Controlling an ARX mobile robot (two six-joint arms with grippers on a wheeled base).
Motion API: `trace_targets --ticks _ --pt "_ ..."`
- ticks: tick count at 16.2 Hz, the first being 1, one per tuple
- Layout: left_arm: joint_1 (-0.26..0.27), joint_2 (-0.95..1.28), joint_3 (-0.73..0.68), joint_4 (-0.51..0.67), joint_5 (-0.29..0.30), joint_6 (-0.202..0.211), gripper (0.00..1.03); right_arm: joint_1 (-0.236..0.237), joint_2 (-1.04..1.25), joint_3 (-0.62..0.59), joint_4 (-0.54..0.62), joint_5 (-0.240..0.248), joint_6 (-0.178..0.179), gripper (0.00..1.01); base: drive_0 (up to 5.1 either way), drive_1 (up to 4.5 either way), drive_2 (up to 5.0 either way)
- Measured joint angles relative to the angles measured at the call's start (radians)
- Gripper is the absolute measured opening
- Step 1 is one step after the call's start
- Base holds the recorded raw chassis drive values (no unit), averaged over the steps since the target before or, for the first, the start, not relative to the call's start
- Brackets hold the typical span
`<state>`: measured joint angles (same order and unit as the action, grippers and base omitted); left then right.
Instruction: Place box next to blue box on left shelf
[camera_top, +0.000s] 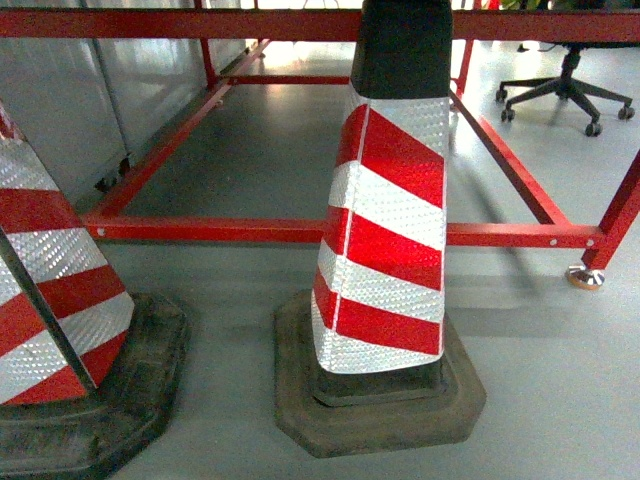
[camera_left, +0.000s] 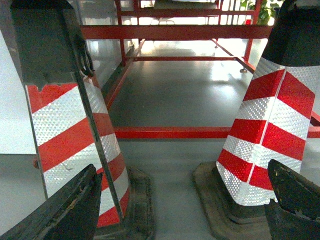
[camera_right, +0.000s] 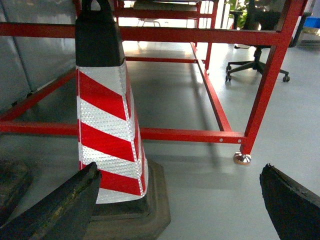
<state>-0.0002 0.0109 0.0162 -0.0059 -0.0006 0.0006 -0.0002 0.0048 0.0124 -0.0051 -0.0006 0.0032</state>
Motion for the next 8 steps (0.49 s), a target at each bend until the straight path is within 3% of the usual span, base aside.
trace_targets --ticks 8 --pt "0.0 0.0 0.0 0.0 0.0 0.0 0.98 0.0 0.0 0.0 0.0 0.0 0.0 0.98 0.0 0.0 0.0"
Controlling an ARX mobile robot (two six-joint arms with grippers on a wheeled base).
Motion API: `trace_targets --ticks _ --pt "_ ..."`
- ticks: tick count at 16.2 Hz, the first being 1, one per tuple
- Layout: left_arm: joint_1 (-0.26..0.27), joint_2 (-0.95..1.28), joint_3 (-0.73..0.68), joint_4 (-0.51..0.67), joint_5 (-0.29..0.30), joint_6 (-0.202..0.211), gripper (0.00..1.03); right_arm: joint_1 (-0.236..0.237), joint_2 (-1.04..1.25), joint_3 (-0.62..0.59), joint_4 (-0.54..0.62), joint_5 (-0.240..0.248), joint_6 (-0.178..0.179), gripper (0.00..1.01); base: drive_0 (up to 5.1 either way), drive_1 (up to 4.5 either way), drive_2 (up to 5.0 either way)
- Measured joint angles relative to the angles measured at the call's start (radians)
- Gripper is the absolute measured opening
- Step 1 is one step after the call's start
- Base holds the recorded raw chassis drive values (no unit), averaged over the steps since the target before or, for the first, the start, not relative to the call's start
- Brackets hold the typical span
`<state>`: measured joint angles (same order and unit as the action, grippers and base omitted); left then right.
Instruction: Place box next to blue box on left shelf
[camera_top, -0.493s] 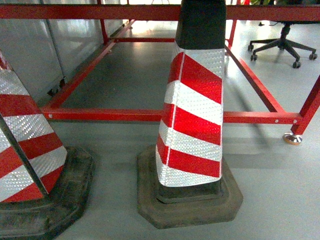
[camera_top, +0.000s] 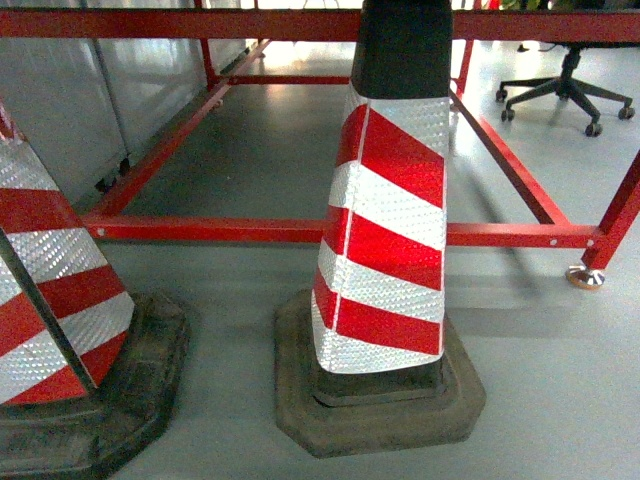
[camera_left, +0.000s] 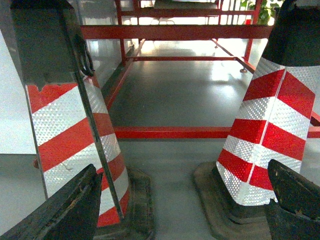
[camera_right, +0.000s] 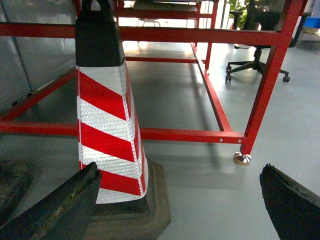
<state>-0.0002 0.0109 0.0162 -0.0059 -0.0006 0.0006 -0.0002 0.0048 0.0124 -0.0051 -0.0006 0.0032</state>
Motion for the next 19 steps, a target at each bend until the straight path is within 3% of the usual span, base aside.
trace_targets --ticks 19 --pt "0.0 0.0 0.0 0.0 -0.001 0.0 0.98 0.0 0.0 0.0 -0.001 0.0 -0.002 0.98 0.0 0.0 0.0"
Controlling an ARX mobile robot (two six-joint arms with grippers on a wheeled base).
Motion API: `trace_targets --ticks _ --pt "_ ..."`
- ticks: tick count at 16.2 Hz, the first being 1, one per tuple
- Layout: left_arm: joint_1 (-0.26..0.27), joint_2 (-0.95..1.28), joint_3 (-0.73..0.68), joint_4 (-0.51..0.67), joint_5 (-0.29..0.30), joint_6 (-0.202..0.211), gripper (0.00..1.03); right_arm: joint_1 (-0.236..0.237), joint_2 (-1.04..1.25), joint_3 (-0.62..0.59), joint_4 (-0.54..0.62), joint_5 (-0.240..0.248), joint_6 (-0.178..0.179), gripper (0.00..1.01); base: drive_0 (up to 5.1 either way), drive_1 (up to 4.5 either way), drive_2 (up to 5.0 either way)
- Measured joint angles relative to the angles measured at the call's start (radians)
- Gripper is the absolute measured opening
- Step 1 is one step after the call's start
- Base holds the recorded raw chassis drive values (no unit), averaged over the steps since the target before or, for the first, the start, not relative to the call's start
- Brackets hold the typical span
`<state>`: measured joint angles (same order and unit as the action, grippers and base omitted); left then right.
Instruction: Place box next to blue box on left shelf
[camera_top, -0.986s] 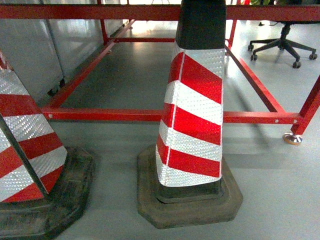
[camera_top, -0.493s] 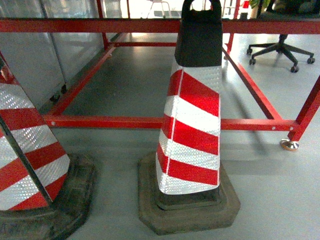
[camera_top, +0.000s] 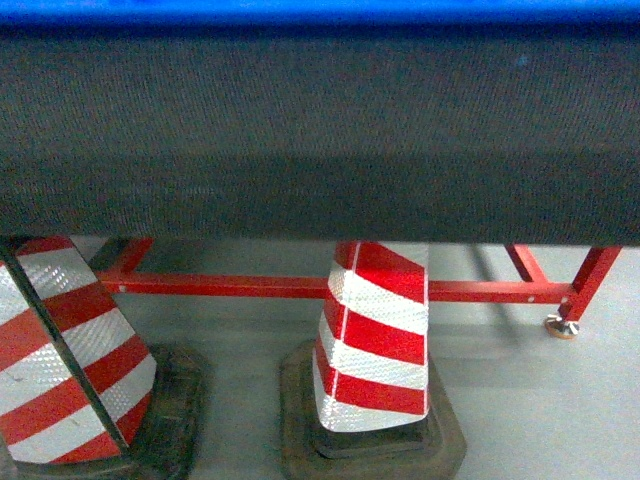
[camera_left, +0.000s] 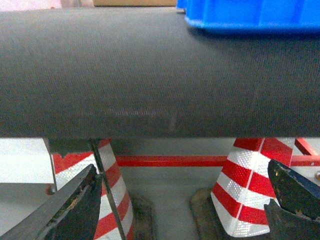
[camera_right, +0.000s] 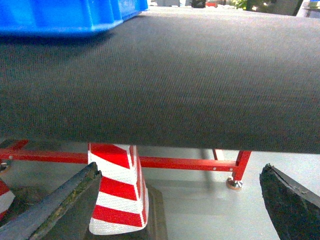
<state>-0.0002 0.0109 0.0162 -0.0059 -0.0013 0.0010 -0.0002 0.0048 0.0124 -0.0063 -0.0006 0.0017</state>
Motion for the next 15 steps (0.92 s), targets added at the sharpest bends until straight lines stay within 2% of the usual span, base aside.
trace_targets --ticks 15 --pt "0.0 0.0 0.0 0.002 0.001 0.0 0.98 0.0 0.0 0.0 0.003 0.001 0.001 0.98 0.0 0.0 0.0"
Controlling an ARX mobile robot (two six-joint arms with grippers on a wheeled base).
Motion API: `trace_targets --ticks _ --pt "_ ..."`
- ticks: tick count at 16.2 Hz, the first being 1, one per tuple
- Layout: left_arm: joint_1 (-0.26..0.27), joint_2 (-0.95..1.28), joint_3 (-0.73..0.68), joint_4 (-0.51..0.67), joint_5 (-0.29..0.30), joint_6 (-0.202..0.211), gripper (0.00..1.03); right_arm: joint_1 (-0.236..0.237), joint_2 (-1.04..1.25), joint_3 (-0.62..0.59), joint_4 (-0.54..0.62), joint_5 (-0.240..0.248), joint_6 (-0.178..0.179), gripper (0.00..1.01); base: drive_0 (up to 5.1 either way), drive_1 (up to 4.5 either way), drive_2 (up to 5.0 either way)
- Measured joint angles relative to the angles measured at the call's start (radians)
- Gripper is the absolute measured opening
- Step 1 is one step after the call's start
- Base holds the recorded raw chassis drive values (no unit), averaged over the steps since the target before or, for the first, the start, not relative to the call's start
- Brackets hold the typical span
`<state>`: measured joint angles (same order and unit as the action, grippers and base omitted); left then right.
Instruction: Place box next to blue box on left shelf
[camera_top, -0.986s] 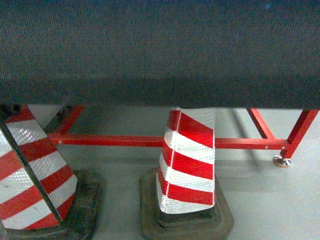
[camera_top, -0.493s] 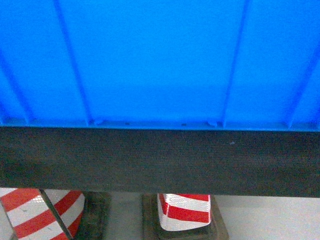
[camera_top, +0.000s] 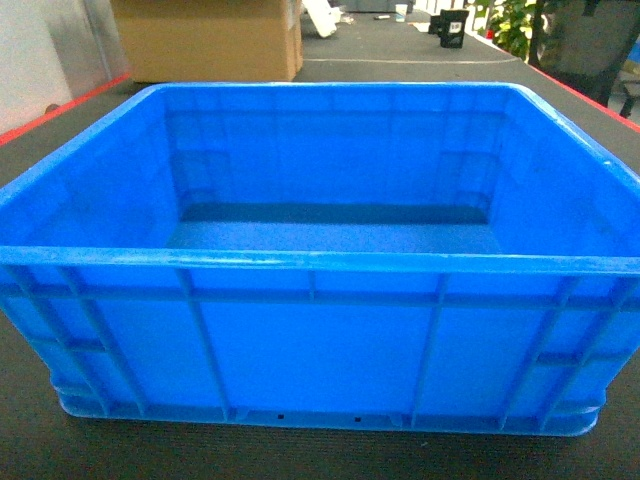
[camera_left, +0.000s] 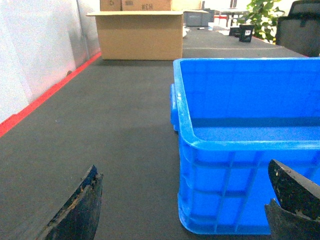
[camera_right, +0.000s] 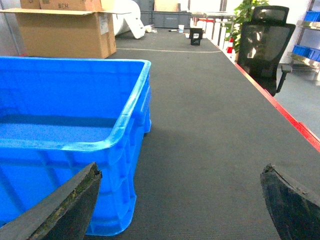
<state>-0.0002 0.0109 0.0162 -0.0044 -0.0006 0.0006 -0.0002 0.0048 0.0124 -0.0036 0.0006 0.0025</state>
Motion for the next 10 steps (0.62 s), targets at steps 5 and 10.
trace_targets --ticks 5,10 --pt "0.0 0.0 0.0 -0.001 0.0 0.0 0.98 0.0 0.0 0.0 -0.002 0.0 0.0 0.98 0.0 0.0 0.0" --pt "0.0 0.0 0.0 -0.001 0.0 0.0 0.98 0.0 0.0 0.0 -0.002 0.0 0.0 0.98 0.0 0.0 0.0"
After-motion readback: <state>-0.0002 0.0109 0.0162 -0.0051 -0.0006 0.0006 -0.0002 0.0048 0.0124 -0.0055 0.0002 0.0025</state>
